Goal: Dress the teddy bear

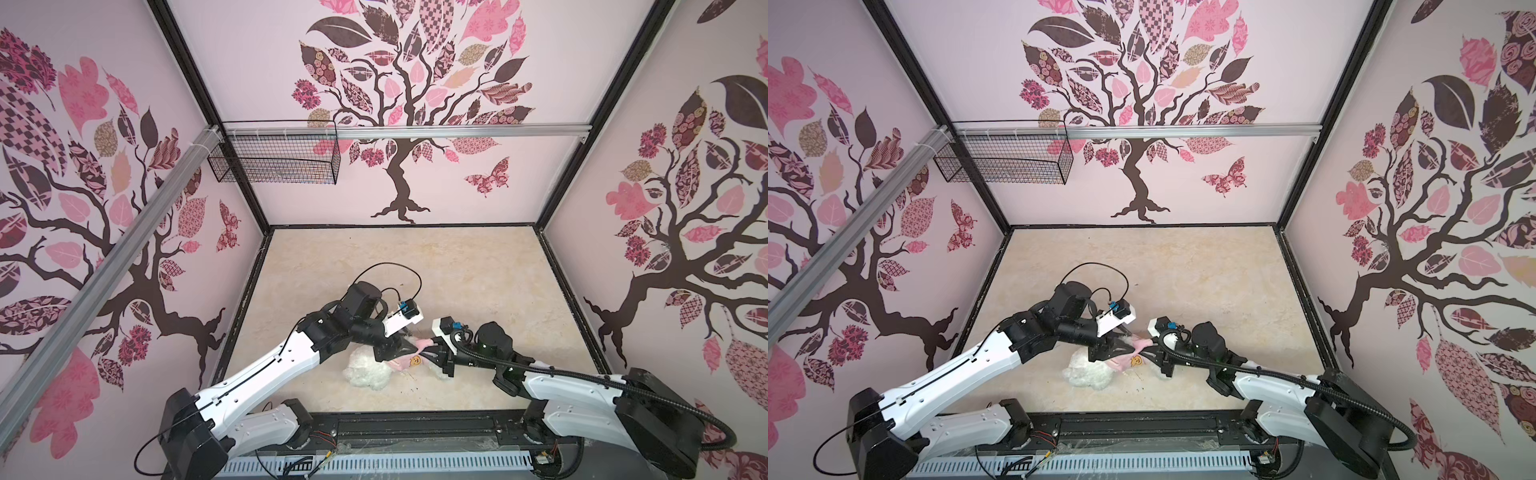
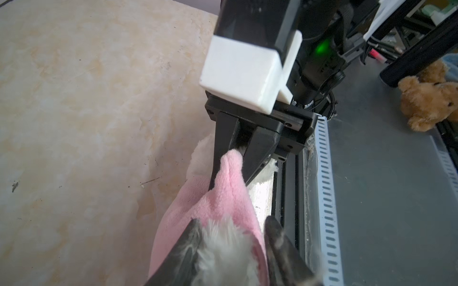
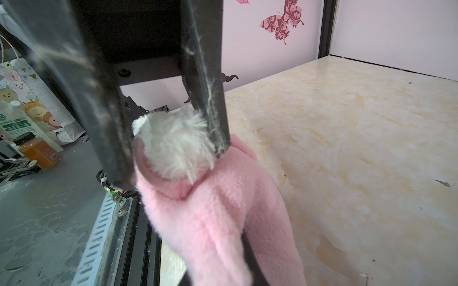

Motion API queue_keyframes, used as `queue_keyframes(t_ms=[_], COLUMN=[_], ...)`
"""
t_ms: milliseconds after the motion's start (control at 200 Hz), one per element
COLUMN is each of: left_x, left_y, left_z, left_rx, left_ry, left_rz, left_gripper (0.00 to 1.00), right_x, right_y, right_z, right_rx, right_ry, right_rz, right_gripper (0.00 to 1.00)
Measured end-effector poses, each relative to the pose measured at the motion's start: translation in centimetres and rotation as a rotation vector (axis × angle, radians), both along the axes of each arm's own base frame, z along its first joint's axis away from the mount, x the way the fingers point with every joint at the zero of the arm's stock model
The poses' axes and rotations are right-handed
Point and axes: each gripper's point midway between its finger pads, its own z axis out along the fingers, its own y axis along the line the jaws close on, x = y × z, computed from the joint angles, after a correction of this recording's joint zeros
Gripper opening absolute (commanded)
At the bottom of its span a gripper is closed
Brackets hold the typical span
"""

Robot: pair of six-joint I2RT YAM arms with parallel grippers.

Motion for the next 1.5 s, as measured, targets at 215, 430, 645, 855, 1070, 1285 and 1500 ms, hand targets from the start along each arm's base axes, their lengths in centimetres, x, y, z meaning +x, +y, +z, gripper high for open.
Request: queue_keyframes(t_ms=[215, 430, 645, 855, 1070, 1285, 1500], left_x=[0.3, 1.9, 2.3, 1.1, 0.7, 0.9, 1.0], left_y=[-0.2, -0.1, 0.1, -0.8, -1.0, -1.1, -1.2], left_z=[1.1, 5.4, 7.5, 2.3, -1.5, -1.6, -1.4], left_rx=[-0.036, -0.193, -0.263, -0.075, 0.065, 0.073, 0.065], left_ry=[0.005, -0.012, -0.053, -0.036, -0.022, -0.025, -0.017], left_rz=[0.032, 0.132, 0.162, 0.096, 0.053, 0.054, 0.065], left_gripper=[0.16, 0.0, 0.34, 0.45, 0.35, 0.3, 0.28], right_x=[0.2, 0.7, 1.0, 1.0, 0.9, 0.9, 0.9], right_y=[-0.1, -0.5, -0.9, -0.9, -0.9, -0.9, -0.9], right_z=[-0.2, -0.7, -0.9, -0.9, -1.0, -1.1, -1.1], right_rx=[-0.007, -0.019, -0.018, -0.017, -0.017, -0.021, -0.021], right_ry=[0.002, 0.01, 0.02, 0.026, 0.028, 0.031, 0.031], right_rz=[-0.015, -0.057, -0.088, -0.09, -0.086, -0.086, -0.086], right_gripper=[0.06, 0.06, 0.06, 0.06, 0.06, 0.06, 0.06])
